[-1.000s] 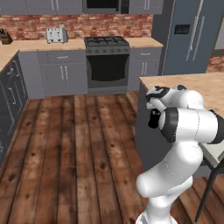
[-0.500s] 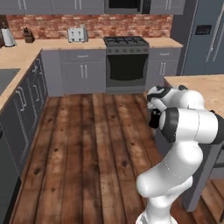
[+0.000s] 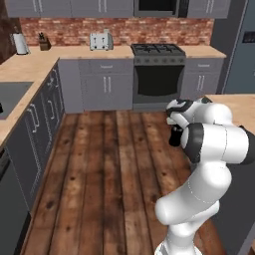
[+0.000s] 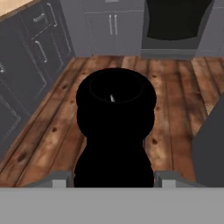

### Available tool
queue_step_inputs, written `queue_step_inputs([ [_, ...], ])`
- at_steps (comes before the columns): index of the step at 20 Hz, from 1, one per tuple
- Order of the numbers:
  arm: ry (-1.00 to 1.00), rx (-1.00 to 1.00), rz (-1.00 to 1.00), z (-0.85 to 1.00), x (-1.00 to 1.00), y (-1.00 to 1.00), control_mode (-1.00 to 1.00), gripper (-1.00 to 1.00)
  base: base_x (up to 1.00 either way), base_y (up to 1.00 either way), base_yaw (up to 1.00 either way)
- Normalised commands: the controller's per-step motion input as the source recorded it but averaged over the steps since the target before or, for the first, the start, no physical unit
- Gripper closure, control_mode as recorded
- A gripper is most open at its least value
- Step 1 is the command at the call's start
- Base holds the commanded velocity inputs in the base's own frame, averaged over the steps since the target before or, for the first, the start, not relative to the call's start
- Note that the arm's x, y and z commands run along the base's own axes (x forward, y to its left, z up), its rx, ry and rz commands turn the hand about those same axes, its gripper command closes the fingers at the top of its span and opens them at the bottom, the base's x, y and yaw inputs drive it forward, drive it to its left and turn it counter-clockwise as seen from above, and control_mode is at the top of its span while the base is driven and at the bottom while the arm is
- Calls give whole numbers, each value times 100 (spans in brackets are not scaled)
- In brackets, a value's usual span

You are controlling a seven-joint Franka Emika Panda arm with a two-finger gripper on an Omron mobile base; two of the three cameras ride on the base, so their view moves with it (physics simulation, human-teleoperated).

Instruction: Place the large bottle from the dining counter next to the other large bottle outside the sink, and place the small bottle from the dining counter next to the other small bottle inside the sink.

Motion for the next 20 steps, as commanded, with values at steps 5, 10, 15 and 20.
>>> queue_step_inputs([
  [5, 0, 0, 0, 0, 0, 0, 100, 100, 99, 0, 6],
  [10, 0, 0, 0, 0, 0, 0, 100, 100, 96, 0, 6],
  [15, 0, 0, 0, 0, 0, 0, 100, 100, 78, 0, 15],
  [20, 0, 0, 0, 0, 0, 0, 100, 100, 64, 0, 24],
])
